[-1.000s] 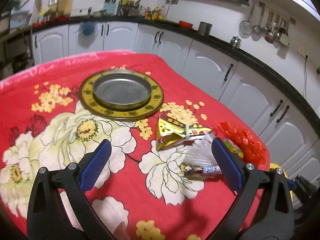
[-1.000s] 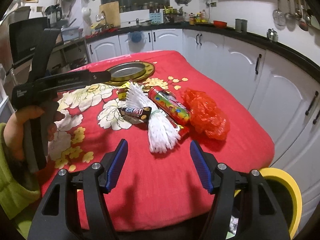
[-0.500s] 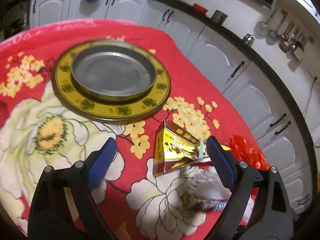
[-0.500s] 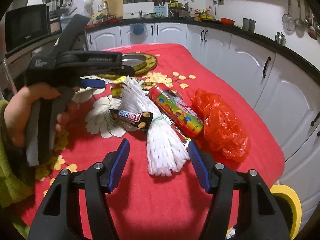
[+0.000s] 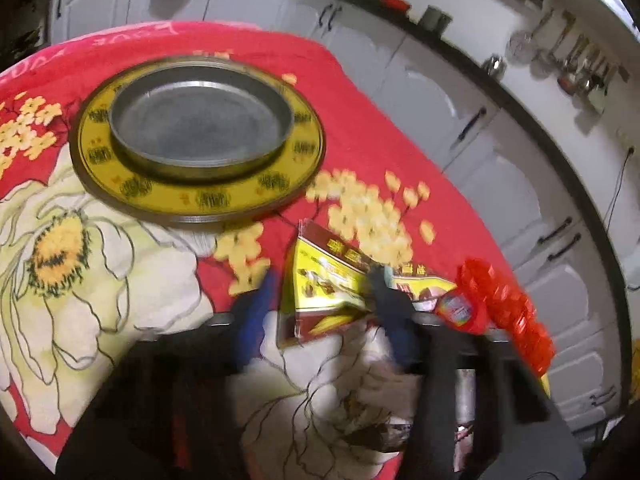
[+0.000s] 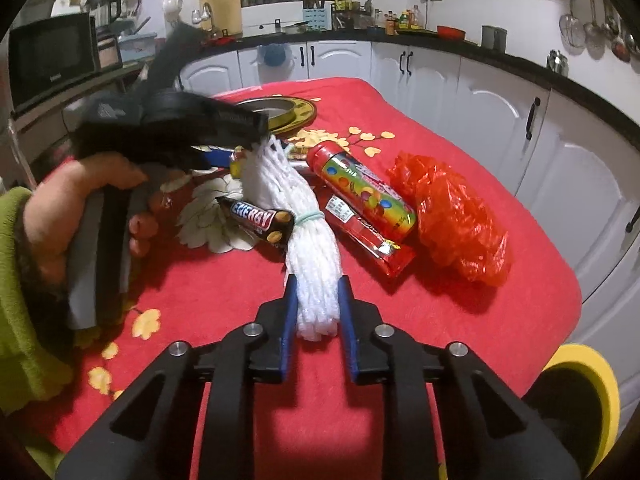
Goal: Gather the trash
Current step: 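Grasp the yellow seasoning box with left tool while right tool grasps white tassel bundle, then lift the yellow box and white bundle and carry both toward the yellow bin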
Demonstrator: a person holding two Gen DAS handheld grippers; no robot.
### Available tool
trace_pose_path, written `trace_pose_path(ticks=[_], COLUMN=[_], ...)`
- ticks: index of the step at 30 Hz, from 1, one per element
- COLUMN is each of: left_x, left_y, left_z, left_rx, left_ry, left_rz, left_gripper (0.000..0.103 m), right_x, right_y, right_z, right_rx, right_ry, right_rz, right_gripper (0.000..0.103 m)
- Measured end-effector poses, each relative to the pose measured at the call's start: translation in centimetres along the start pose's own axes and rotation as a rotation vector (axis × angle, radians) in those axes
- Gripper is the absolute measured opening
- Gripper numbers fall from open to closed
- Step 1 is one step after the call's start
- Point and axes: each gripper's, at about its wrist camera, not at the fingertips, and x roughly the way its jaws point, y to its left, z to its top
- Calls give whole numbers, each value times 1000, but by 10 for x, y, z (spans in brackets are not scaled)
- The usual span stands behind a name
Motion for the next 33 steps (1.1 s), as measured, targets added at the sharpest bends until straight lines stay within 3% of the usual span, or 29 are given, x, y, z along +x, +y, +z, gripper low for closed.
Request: trace_pose_path(ticks=[13, 33], left_x=[-18, -84], left_y=[-4, 19], left_z=[-15, -37], left_rx=[76, 92], left_ry=[-22, -104], left_rz=[-18, -14], left_gripper=[23, 20], right_x=[-28, -63], right_y=[19, 24], right_z=[-15, -10], right_rx=[11, 0], right_ry=[-16, -107], right_rz=[71, 53], right_gripper=[17, 16])
